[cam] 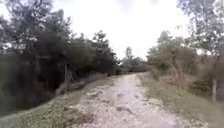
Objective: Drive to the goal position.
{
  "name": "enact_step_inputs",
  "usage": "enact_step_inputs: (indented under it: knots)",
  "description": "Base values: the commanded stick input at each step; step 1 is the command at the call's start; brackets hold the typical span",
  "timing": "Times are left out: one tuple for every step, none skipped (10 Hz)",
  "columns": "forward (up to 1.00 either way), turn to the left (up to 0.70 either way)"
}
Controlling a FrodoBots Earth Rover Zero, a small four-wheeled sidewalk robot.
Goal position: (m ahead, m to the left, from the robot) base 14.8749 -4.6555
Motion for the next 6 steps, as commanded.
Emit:
enact_step_inputs:
  knots:
    - [1.0,0.0]
    - [1.0,0.0]
    - [1.0,0.0]
    - [1.0,0.0]
    - [1.0,0.0]
    - [1.0,-0.22]
